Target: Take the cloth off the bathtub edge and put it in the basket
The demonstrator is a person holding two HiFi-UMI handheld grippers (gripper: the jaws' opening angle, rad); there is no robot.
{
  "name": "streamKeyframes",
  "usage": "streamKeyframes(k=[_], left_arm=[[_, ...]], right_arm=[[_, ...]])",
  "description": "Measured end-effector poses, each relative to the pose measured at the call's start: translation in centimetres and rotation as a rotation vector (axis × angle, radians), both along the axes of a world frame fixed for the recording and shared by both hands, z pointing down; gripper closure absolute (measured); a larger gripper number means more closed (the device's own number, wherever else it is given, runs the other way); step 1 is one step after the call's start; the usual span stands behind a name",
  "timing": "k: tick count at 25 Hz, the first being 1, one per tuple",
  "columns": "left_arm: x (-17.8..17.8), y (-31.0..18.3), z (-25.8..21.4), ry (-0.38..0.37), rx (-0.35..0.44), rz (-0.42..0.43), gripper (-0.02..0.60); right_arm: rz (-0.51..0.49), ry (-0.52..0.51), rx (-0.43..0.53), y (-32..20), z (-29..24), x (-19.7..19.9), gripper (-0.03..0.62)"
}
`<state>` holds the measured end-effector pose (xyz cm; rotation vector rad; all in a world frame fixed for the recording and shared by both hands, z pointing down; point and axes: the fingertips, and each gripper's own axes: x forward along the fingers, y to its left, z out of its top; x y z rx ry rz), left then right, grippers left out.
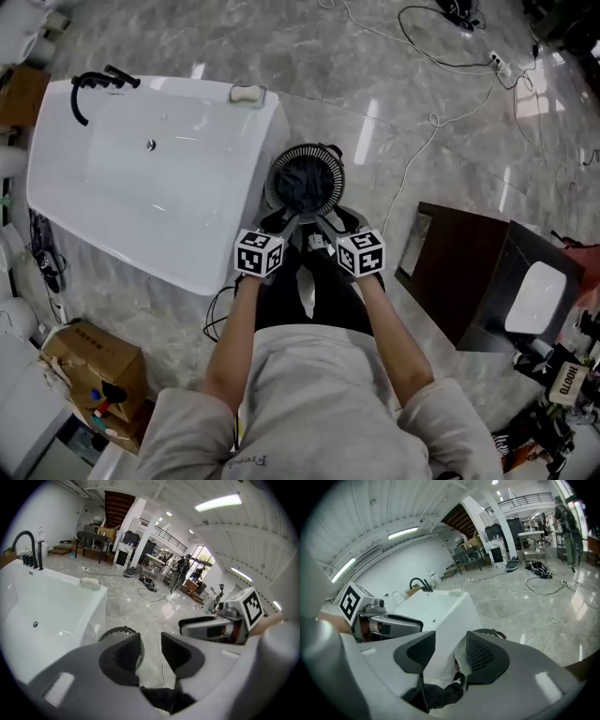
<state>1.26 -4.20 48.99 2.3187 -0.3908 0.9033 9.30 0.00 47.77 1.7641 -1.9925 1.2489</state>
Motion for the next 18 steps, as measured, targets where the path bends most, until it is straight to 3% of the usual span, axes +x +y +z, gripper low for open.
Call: streamKeyframes(k=[7, 13, 18], left_arm=[[-3.5, 4.5, -6.7, 0.063, 0.027, -0.038, 0.425], [-6.6, 7.5, -9.9, 0.115, 0.043, -0.035, 0.425], [-10.5, 10.5, -11.2, 0.157, 0.077, -0.087, 0.424]], right_arm=[[-0.022, 0.068, 0.065, 4.2, -7.0, -3.3, 0.411], [0.011, 0.123, 0.071, 8.1, -9.0, -5.5, 0.411], [0.06, 0.153, 0.099, 12.3, -10.6, -7.9, 0.411]])
